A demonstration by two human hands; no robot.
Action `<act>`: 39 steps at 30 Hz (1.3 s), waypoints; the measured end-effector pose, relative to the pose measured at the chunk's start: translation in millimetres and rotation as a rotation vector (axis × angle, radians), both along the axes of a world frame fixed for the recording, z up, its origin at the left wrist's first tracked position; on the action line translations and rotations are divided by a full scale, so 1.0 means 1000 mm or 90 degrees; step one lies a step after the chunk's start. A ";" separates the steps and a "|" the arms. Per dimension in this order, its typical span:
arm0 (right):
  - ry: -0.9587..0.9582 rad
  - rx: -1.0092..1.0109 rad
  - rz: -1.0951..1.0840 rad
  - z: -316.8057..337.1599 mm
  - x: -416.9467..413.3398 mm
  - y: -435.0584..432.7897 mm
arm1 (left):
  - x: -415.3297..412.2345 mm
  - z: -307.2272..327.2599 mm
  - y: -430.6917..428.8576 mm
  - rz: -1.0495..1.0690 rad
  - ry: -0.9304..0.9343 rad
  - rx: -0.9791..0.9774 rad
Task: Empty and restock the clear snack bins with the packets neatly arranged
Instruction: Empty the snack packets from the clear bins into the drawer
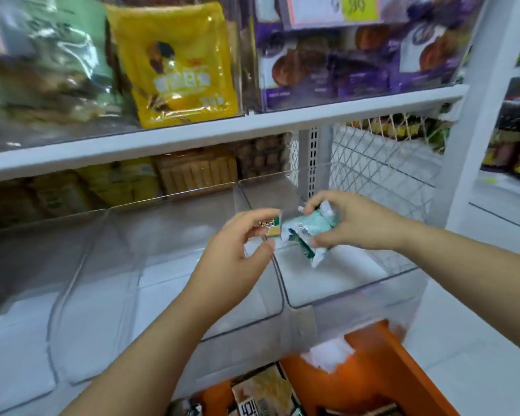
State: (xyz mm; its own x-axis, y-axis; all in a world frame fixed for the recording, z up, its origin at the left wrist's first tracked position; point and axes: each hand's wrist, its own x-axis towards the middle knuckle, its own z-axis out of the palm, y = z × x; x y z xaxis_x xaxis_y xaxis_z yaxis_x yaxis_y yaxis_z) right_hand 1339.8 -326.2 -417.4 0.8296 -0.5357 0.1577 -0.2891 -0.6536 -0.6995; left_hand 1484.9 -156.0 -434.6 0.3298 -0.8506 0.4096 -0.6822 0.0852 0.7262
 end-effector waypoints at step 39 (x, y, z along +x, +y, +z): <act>-0.036 0.094 0.060 -0.043 -0.001 0.199 | 0.000 -0.039 0.183 0.150 -0.221 0.184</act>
